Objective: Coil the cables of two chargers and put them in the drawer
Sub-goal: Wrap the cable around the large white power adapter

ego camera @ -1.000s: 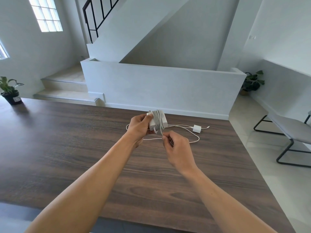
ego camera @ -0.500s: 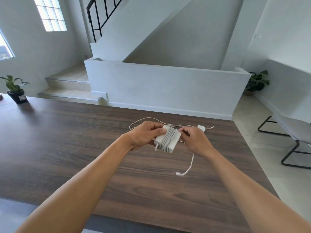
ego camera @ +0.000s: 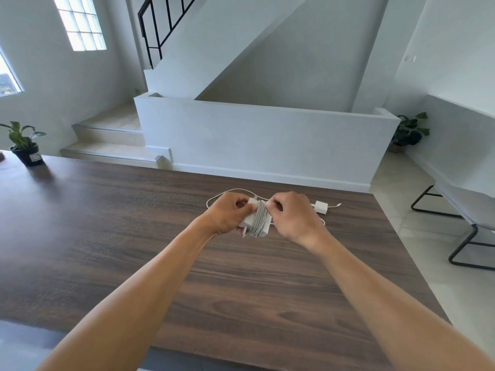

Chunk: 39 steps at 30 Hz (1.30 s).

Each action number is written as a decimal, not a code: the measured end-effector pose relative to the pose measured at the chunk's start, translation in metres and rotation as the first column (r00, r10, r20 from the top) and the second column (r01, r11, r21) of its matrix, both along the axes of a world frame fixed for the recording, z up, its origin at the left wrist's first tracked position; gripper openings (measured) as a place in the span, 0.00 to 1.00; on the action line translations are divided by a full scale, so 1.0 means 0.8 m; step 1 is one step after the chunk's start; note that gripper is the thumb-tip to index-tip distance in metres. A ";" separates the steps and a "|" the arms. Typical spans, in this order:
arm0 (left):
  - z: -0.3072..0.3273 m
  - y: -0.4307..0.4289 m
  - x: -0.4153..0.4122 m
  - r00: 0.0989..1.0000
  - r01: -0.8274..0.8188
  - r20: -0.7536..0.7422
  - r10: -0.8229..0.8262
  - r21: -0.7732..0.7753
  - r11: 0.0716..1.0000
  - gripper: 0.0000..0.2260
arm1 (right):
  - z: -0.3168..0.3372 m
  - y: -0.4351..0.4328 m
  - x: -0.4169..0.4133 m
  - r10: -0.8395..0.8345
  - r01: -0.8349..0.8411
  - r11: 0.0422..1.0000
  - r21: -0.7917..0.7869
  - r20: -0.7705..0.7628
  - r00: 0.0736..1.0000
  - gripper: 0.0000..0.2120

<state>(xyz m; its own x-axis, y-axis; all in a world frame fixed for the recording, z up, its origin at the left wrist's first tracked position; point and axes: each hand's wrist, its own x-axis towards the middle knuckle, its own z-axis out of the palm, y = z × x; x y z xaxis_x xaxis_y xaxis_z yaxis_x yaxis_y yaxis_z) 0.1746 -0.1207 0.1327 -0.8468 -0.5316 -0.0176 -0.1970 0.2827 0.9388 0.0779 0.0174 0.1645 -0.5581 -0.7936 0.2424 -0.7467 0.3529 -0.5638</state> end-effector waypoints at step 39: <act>0.005 -0.010 0.032 0.955 0.282 0.075 -0.286 0.065 0.957 0.13 | 0.030 -0.022 -0.001 0.085 -0.087 0.972 0.216 0.021 0.996 0.07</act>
<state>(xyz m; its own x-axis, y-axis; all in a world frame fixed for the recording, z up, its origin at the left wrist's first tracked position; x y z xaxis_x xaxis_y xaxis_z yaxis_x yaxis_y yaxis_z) 0.2004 -0.1285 0.1366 -0.9570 -0.2660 -0.1157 -0.1936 0.2889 0.9376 0.0767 -0.0005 0.1888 -0.4873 -0.8716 0.0531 -0.7734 0.4026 -0.4897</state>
